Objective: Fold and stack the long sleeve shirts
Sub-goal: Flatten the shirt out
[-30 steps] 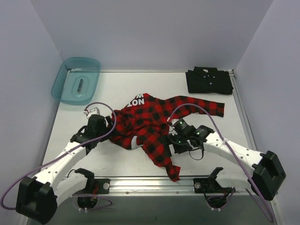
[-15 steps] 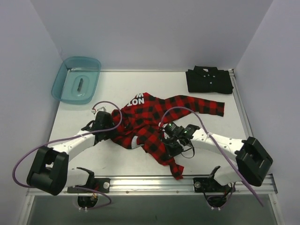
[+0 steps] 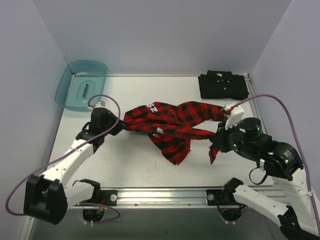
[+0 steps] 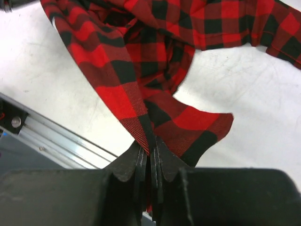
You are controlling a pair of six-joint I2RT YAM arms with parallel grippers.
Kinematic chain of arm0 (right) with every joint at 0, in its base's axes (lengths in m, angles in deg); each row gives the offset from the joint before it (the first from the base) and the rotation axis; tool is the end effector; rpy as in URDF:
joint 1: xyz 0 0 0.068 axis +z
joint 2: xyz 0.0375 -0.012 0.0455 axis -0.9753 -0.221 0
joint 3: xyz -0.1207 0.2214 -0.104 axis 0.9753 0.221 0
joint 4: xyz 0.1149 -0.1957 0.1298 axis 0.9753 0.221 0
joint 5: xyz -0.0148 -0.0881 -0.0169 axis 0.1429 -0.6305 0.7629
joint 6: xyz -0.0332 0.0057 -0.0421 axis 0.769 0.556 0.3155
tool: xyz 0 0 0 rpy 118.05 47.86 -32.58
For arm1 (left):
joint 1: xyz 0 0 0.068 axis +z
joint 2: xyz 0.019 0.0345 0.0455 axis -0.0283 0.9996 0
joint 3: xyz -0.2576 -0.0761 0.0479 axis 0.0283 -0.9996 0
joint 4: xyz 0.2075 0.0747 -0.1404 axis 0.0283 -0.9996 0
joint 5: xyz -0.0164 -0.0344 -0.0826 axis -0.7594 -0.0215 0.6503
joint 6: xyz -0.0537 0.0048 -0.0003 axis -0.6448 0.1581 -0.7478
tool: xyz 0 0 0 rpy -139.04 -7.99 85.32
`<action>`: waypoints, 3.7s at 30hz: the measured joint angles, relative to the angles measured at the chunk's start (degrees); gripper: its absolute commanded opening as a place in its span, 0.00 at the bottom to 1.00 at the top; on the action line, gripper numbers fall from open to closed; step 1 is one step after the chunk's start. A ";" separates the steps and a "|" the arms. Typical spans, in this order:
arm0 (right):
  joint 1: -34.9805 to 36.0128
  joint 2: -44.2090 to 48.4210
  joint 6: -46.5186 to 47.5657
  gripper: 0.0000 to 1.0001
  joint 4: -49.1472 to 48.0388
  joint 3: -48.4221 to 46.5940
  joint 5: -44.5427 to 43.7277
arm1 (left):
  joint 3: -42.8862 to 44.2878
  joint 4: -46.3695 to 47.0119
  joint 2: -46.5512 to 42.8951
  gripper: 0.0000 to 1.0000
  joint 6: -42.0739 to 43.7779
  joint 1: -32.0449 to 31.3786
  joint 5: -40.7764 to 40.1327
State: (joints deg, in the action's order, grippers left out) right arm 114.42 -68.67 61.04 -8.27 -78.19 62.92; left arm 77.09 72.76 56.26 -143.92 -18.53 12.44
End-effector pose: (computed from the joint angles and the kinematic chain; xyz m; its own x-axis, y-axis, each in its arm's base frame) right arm 0.1011 0.0784 0.4236 -0.4489 -0.0359 -0.8928 -0.5384 0.8084 0.2382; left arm 0.2378 -0.0737 0.2334 -0.5962 -0.6676 -0.4459 -0.2806 0.6937 -0.6633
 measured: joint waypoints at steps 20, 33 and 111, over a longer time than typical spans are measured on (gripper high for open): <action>0.02 4.24 0.22 0.72 10.67 17.66 20.50 | -7.43 -28.55 -36.85 0.81 7.54 1.01 -3.76; -8.20 -10.97 -12.04 0.70 -16.20 27.63 14.05 | 15.10 -13.35 -0.15 0.84 39.95 -25.62 -2.05; -16.63 -3.85 -18.69 0.55 -11.43 28.46 7.85 | 22.18 -12.57 2.71 0.89 31.12 -3.78 -10.99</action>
State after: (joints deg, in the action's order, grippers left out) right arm 97.79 -72.52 42.35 -19.70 -49.73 70.77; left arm 99.28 60.19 58.97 -112.80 -22.31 1.44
